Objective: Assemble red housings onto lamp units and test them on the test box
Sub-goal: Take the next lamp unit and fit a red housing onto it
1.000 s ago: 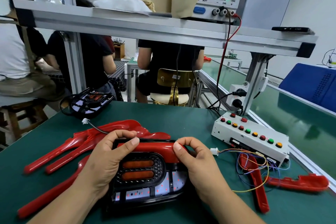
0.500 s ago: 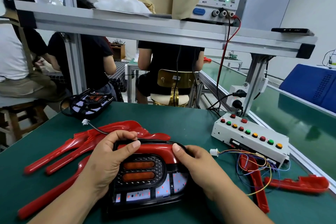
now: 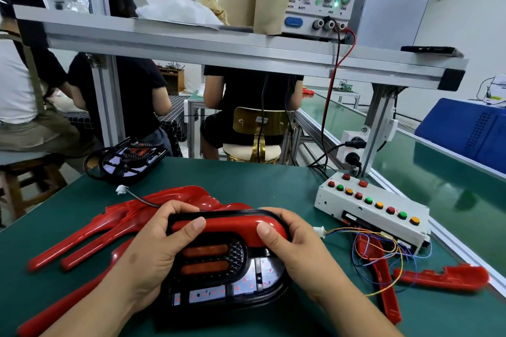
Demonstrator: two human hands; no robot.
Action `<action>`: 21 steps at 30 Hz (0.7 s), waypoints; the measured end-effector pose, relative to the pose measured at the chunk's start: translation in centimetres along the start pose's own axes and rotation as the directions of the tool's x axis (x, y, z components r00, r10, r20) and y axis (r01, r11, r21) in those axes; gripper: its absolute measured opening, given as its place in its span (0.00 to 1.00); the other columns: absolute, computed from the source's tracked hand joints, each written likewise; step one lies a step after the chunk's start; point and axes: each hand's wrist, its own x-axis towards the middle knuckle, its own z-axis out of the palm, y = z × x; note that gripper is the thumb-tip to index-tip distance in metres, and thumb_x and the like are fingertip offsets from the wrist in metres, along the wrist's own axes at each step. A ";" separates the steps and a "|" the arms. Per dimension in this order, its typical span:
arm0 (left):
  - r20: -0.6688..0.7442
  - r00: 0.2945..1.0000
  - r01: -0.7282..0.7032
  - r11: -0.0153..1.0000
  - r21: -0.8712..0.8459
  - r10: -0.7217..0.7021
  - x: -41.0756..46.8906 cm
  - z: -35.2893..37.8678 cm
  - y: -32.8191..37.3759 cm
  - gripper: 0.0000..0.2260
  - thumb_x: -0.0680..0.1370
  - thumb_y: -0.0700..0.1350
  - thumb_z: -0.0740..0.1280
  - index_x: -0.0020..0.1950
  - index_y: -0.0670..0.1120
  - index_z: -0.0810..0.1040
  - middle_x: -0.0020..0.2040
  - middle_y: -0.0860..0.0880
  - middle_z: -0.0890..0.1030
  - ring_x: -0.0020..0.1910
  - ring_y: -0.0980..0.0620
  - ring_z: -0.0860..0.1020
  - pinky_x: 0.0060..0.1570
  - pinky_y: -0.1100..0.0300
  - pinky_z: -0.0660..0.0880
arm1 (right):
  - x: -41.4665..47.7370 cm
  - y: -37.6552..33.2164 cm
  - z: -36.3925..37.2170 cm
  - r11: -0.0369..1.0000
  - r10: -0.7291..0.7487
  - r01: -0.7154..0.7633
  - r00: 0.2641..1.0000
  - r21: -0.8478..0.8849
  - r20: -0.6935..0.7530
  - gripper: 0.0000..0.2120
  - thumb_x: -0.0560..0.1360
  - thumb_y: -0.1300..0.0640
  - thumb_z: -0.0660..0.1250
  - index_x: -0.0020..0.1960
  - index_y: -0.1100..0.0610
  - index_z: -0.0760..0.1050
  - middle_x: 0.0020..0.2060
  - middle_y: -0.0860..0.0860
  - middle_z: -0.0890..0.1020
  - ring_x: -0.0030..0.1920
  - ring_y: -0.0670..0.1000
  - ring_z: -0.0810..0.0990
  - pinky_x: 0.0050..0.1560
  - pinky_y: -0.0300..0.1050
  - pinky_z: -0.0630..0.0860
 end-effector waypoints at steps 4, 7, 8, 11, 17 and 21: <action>0.007 1.000 -0.006 1.000 -0.010 0.006 0.1 -0.1 0.0 0.09 0.67 0.42 0.72 0.46 0.49 0.79 0.42 0.38 0.84 0.38 0.36 0.84 0.31 0.48 0.80 | 0.0 -0.3 -0.4 0.999 0.028 -0.029 0.999 0.018 0.036 0.16 0.70 0.50 0.72 0.57 0.53 0.80 0.52 0.51 0.85 0.52 0.50 0.83 0.52 0.40 0.78; 0.015 1.000 -0.015 1.000 0.001 0.015 0.1 -0.2 0.0 0.09 0.68 0.41 0.73 0.46 0.48 0.79 0.42 0.38 0.84 0.38 0.37 0.84 0.31 0.49 0.80 | 0.1 -0.1 -0.5 0.992 0.069 -0.074 0.996 0.097 0.056 0.18 0.69 0.52 0.73 0.56 0.58 0.81 0.51 0.56 0.85 0.49 0.52 0.83 0.54 0.45 0.79; 0.019 1.000 -0.017 1.000 0.006 0.017 0.1 -0.2 -0.1 0.09 0.67 0.42 0.73 0.46 0.48 0.79 0.42 0.37 0.84 0.38 0.36 0.84 0.31 0.48 0.81 | 0.1 -0.2 -0.5 0.988 0.083 -0.091 0.994 0.124 0.065 0.17 0.68 0.52 0.73 0.54 0.59 0.81 0.49 0.57 0.85 0.47 0.52 0.83 0.53 0.45 0.80; 0.021 1.000 -0.023 1.000 0.016 0.023 0.1 -0.2 -0.1 0.12 0.66 0.44 0.75 0.47 0.48 0.79 0.43 0.37 0.84 0.39 0.35 0.84 0.32 0.48 0.81 | 0.0 -0.3 -0.4 0.981 0.113 -0.122 0.991 0.147 0.072 0.20 0.66 0.52 0.75 0.54 0.62 0.80 0.46 0.57 0.85 0.44 0.52 0.82 0.48 0.42 0.79; -0.002 0.999 -0.048 0.998 0.035 0.048 0.1 0.0 -0.3 0.07 0.70 0.42 0.70 0.47 0.49 0.79 0.43 0.37 0.85 0.39 0.36 0.84 0.32 0.49 0.81 | 0.0 -0.5 -0.3 0.977 0.125 -0.133 0.990 0.165 0.060 0.20 0.68 0.52 0.76 0.54 0.62 0.77 0.42 0.54 0.84 0.41 0.50 0.80 0.44 0.40 0.78; -0.023 0.997 -0.067 0.998 0.021 0.067 0.0 0.6 -0.1 0.08 0.69 0.43 0.70 0.48 0.46 0.78 0.40 0.40 0.85 0.37 0.38 0.85 0.29 0.49 0.80 | 0.2 -0.5 -0.3 0.983 0.117 -0.122 0.992 0.138 0.046 0.20 0.67 0.50 0.74 0.52 0.61 0.77 0.41 0.53 0.83 0.41 0.50 0.80 0.45 0.43 0.78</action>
